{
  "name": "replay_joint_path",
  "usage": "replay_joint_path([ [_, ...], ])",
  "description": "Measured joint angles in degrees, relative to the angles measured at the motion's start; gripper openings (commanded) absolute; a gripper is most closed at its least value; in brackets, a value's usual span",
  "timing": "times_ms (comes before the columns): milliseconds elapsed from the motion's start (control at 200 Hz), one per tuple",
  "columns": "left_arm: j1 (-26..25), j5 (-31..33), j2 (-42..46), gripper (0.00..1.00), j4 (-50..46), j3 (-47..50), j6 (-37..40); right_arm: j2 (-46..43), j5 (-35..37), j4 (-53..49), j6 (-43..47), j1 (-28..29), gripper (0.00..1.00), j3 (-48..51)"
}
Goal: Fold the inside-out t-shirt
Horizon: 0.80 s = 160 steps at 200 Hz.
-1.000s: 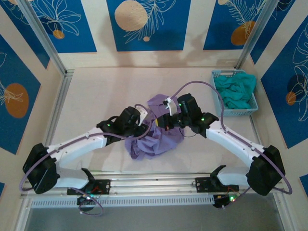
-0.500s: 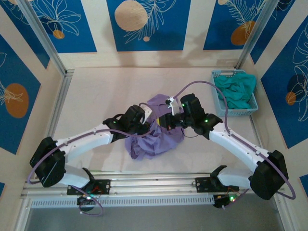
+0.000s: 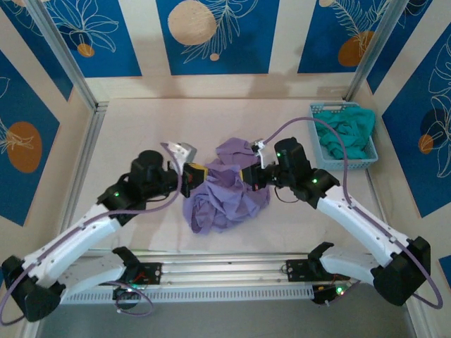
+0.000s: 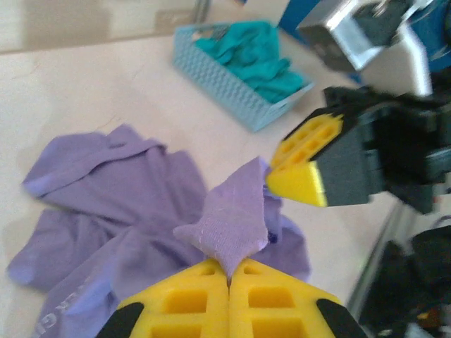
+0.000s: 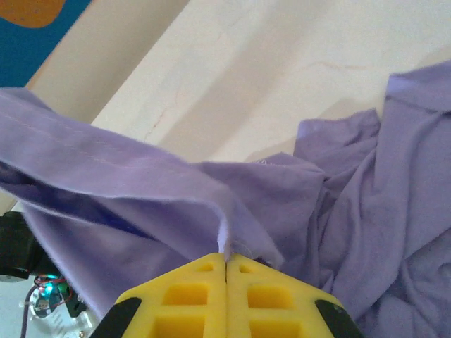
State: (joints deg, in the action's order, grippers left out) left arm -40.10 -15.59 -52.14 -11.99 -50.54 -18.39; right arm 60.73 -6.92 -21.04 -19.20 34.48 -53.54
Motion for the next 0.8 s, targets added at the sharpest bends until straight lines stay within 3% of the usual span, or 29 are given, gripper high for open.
replay_joint_path([
  [120, 3.65, -6.25, 5.27, 0.00, 0.90, 1.75, -3.48, -2.86, 1.84, -0.44, 1.84, 0.00, 0.00, -1.44],
  [270, 5.92, -9.46, 7.78, 0.00, -0.35, 4.28, -4.72, -5.64, 1.92, -0.50, 3.28, 0.04, 0.00, -1.68],
  [660, 6.12, -8.09, 3.54, 0.00, -3.15, 9.81, -4.61, -6.16, -11.93, -1.01, 2.27, -1.29, 0.00, -6.60],
  [800, 6.12, -6.67, 3.76, 0.00, -2.10, 9.90, -4.63, -5.64, -12.48, -5.01, 2.34, -3.13, 0.00, -7.80],
])
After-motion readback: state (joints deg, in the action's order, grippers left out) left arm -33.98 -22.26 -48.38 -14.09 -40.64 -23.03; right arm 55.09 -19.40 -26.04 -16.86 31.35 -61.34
